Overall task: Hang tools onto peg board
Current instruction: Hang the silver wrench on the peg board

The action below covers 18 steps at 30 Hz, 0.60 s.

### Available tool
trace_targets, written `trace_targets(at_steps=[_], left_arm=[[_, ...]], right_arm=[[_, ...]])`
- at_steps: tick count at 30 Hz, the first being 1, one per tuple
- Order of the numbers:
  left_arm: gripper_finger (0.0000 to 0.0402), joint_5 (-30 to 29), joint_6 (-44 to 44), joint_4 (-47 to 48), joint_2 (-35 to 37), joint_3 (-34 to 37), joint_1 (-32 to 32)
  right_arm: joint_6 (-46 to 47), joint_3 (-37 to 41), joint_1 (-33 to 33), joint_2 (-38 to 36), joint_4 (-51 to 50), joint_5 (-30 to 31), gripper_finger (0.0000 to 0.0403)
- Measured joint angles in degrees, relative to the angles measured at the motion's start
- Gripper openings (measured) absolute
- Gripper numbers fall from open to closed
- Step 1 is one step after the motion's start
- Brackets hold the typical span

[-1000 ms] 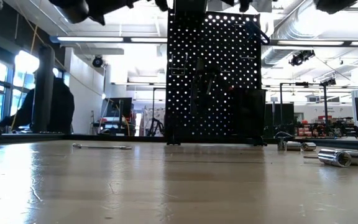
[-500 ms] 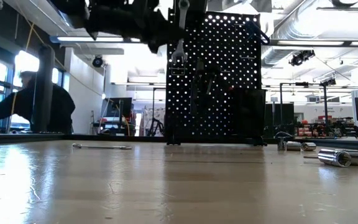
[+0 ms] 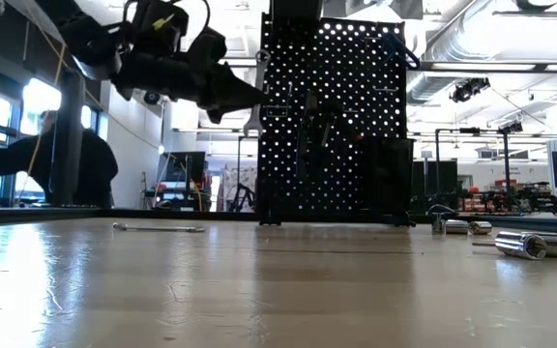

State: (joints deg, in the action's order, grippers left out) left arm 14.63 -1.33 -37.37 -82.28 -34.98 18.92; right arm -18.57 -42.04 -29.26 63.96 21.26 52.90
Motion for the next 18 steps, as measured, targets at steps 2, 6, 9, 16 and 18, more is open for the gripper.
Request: trace_targets(at_steps=[2,6,9,16,18], left_arm=[[0.0003,0.11,0.33,0.14,0.00,0.00,0.28],[0.0003,0.12,0.87,0.50,0.00,0.00,1.16],[0.0003,0.71,0.90,0.67,-0.36,0.00,2.13],[0.0003,3.22,-0.97,-2.94,-4.81,0.04,3.32],[0.0003,3.50,-1.50,-5.63,-5.64,0.02,3.32]], right_arm=[[-0.37,0.00,0.26,0.00,0.00,-0.04,0.0154],[-0.35,0.00,0.40,0.00,0.26,-0.02,0.0154],[0.15,0.00,0.40,0.00,0.25,-0.07,0.0154],[0.09,0.00,0.40,0.00,0.24,-0.09,0.0154],[0.09,0.00,0.40,0.00,0.25,-0.09,0.0154]])
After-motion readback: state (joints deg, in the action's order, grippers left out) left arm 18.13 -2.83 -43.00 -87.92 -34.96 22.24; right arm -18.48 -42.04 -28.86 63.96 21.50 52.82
